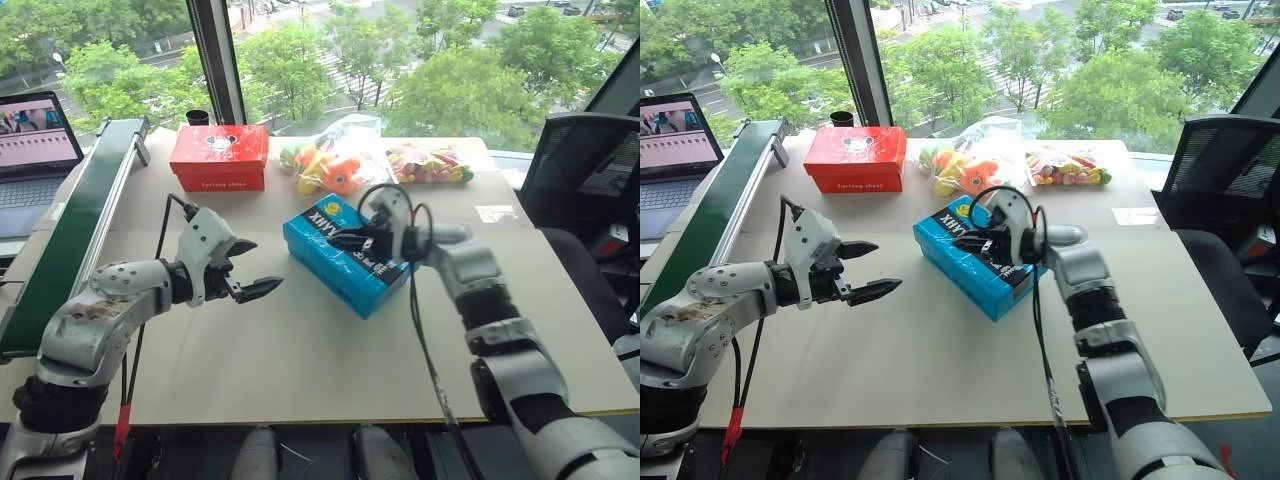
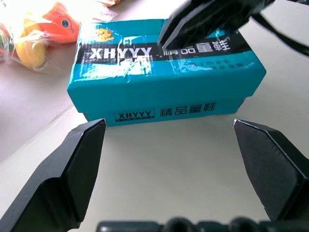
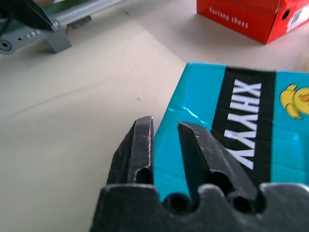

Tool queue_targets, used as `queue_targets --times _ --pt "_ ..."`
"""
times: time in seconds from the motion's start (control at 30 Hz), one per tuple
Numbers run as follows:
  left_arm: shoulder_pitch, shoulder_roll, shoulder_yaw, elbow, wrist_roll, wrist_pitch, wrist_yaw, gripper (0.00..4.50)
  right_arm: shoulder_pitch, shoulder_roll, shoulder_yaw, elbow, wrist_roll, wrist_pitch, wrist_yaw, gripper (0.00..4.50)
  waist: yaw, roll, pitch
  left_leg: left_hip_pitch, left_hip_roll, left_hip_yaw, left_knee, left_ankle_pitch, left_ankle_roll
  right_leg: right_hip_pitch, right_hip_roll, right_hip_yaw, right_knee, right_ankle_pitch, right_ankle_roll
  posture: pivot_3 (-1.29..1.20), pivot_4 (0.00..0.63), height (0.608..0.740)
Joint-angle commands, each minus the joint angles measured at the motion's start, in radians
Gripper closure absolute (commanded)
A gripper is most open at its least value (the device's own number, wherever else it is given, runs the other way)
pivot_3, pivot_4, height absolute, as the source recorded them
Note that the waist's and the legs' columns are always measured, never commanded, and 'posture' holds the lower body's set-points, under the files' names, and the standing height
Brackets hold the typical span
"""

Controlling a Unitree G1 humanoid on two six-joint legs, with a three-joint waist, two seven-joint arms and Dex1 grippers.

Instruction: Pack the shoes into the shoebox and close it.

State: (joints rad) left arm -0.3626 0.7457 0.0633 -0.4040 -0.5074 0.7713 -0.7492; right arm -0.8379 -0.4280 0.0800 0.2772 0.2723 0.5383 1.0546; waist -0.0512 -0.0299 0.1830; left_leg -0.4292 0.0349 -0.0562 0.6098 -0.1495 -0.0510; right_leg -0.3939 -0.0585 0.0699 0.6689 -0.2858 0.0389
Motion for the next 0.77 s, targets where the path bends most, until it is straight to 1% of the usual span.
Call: queue_targets --times 0.03,0.13,0.17,0.2,0.3,0.4,0.5,0.6,0.67,0.73,0.77 --pt "0.048 -0.023 0.033 0.008 0.046 -0.115 0.022 0.00 0.095 -0.120 -0.084 -0.238 0.046 0.113 -0.033 1.73 0.007 0.000 0.000 0.000 0.000 0.000 0.000 0.000 0.000 0.000 0.000 0.000 -0.002 0.000 0.000 0.00 0.150 0.739" --pt "0.095 -0.045 0.065 0.013 0.031 -0.145 0.025 0.00 0.184 -0.182 -0.129 -0.311 0.039 0.125 -0.083 0.71 0.010 0.000 0.000 0.001 0.000 0.001 0.001 0.000 0.000 0.002 0.000 0.000 -0.004 0.000 0.000 0.00 0.150 0.739" --pt "0.108 -0.063 0.081 0.021 0.021 -0.148 0.041 0.00 0.224 -0.203 -0.143 -0.327 0.021 0.099 -0.104 0.38 0.010 0.000 0.000 0.002 0.000 0.001 0.001 0.000 0.000 0.003 0.000 0.000 -0.004 0.000 0.000 0.00 0.150 0.739" --pt "0.131 -0.096 0.094 0.054 0.054 -0.184 0.090 0.00 0.284 -0.223 -0.204 -0.349 0.029 0.078 -0.123 0.03 0.010 -0.001 0.000 0.002 0.000 0.001 0.001 0.000 0.000 0.004 0.000 0.000 -0.004 0.000 0.000 0.00 0.150 0.739" --pt "0.192 -0.145 0.097 0.126 0.158 -0.290 0.176 0.00 0.398 -0.249 -0.325 -0.377 0.053 0.045 -0.175 0.03 0.014 -0.001 0.000 0.004 0.000 0.001 0.001 0.000 0.000 0.006 0.000 0.001 -0.005 0.000 0.001 0.00 0.150 0.739" --pt "0.261 -0.202 0.114 0.161 0.190 -0.368 0.223 0.00 0.515 -0.217 -0.401 -0.358 0.063 0.017 -0.231 0.03 0.011 -0.001 0.000 0.004 0.000 0.002 0.000 0.000 0.000 0.005 0.000 0.002 -0.005 0.000 0.000 0.00 0.150 0.739" --pt "0.341 -0.305 0.125 0.208 0.232 -0.458 0.318 0.00 0.668 -0.088 -0.469 -0.333 0.036 -0.121 -0.369 0.03 0.012 -0.003 -0.002 0.005 0.000 0.002 0.000 0.000 0.000 0.006 0.000 0.001 -0.005 0.000 0.000 0.00 0.150 0.739" --pt "0.430 -0.421 0.095 0.231 0.262 -0.521 0.387 0.00 0.797 0.057 -0.479 -0.337 0.014 -0.233 -0.483 0.03 0.012 -0.002 -0.003 0.005 0.000 0.002 0.000 0.000 0.000 0.006 -0.001 0.002 -0.005 0.000 0.000 0.00 0.150 0.739" --pt "0.462 -0.458 0.076 0.240 0.284 -0.556 0.401 0.00 0.835 0.128 -0.472 -0.344 0.024 -0.263 -0.531 0.03 0.009 -0.001 -0.003 0.005 0.000 0.003 0.000 0.000 0.000 0.006 -0.001 0.003 -0.005 0.000 0.000 0.00 0.150 0.739" --pt "0.476 -0.489 0.093 0.274 0.301 -0.585 0.441 0.00 0.863 0.189 -0.408 -0.360 -0.034 -0.318 -0.593 0.03 0.006 -0.001 -0.003 0.005 0.000 0.004 0.000 0.000 0.000 0.006 -0.001 0.003 -0.004 0.000 0.000 0.00 0.150 0.739" --pt "0.478 -0.495 0.096 0.284 0.309 -0.598 0.451 0.00 0.870 0.203 -0.386 -0.361 -0.061 -0.341 -0.616 0.03 0.006 -0.001 -0.003 0.006 0.000 0.004 0.001 0.000 0.000 0.006 -0.001 0.004 -0.005 0.000 0.001 0.00 0.150 0.739"
